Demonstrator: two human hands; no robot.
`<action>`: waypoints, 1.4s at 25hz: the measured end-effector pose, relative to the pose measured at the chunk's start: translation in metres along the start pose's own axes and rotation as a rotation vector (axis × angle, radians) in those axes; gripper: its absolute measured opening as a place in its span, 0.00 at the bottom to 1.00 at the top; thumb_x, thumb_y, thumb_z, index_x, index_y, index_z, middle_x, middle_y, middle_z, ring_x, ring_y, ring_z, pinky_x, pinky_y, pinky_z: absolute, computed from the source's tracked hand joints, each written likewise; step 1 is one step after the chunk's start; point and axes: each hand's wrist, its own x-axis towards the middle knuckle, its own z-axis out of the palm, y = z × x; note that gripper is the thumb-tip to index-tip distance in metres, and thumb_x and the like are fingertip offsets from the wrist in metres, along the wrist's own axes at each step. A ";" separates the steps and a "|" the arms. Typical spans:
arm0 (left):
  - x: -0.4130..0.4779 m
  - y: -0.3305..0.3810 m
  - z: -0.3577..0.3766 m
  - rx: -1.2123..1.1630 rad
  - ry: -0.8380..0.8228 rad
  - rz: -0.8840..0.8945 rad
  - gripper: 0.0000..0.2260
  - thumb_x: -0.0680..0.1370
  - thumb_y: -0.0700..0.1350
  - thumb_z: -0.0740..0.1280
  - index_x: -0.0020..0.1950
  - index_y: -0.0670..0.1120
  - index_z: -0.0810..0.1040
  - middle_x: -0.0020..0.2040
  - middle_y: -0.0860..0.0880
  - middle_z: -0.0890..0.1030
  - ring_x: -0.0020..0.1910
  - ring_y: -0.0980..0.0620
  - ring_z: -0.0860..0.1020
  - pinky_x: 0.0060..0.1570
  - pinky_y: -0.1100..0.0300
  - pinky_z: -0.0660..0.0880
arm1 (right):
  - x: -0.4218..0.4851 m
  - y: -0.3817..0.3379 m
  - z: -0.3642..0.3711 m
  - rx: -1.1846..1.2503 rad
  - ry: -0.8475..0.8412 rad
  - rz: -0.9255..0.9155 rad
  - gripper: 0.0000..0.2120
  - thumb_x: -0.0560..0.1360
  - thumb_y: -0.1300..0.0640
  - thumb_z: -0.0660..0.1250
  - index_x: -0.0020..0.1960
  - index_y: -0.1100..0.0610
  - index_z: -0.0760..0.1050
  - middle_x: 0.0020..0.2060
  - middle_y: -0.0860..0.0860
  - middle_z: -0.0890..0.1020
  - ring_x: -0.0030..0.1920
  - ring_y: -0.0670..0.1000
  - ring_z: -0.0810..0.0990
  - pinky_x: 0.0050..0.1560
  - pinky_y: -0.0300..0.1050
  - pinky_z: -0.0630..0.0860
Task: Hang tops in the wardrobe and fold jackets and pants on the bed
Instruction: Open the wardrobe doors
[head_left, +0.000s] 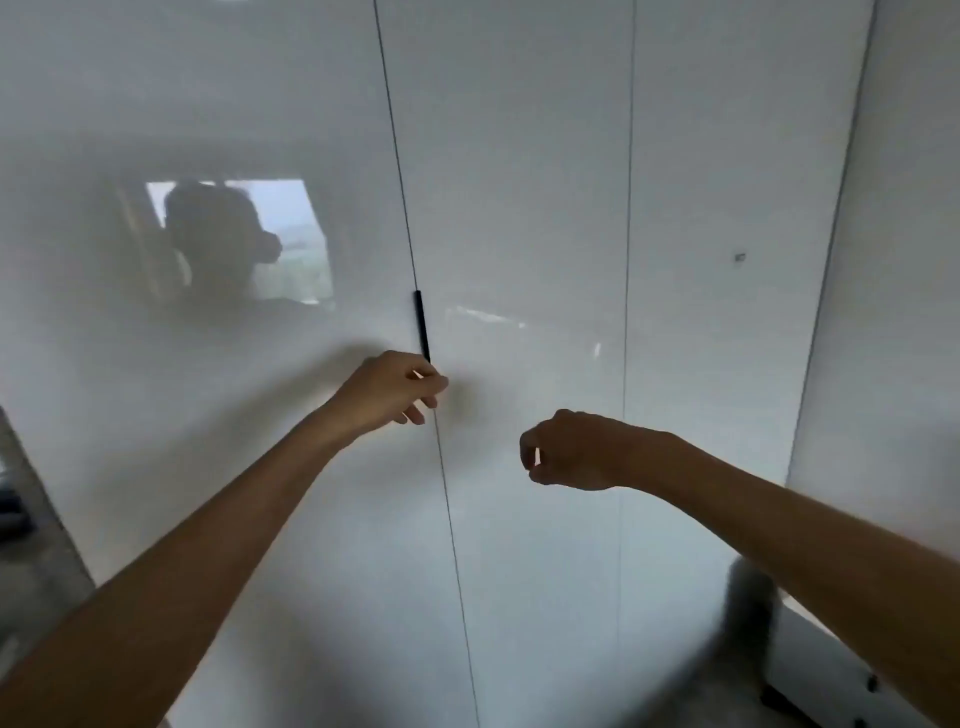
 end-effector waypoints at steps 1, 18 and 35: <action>0.000 0.001 -0.003 -0.048 0.058 -0.018 0.06 0.78 0.49 0.68 0.49 0.48 0.81 0.44 0.49 0.85 0.38 0.49 0.85 0.45 0.54 0.79 | 0.009 0.000 -0.005 0.009 0.007 -0.032 0.11 0.80 0.51 0.61 0.60 0.51 0.73 0.51 0.50 0.78 0.52 0.55 0.78 0.54 0.49 0.75; 0.143 -0.035 0.025 0.403 0.720 -0.041 0.08 0.76 0.44 0.68 0.44 0.41 0.73 0.41 0.44 0.80 0.41 0.41 0.78 0.40 0.51 0.74 | 0.131 0.049 -0.020 -0.185 0.235 -0.055 0.22 0.80 0.52 0.59 0.72 0.52 0.61 0.55 0.56 0.78 0.53 0.59 0.79 0.47 0.47 0.68; 0.030 0.049 0.044 0.149 0.688 -0.174 0.08 0.72 0.33 0.72 0.44 0.35 0.73 0.33 0.40 0.80 0.30 0.46 0.82 0.31 0.53 0.79 | 0.181 0.055 0.004 0.664 -0.073 -0.839 0.12 0.77 0.62 0.67 0.60 0.56 0.75 0.50 0.50 0.82 0.49 0.48 0.82 0.49 0.38 0.76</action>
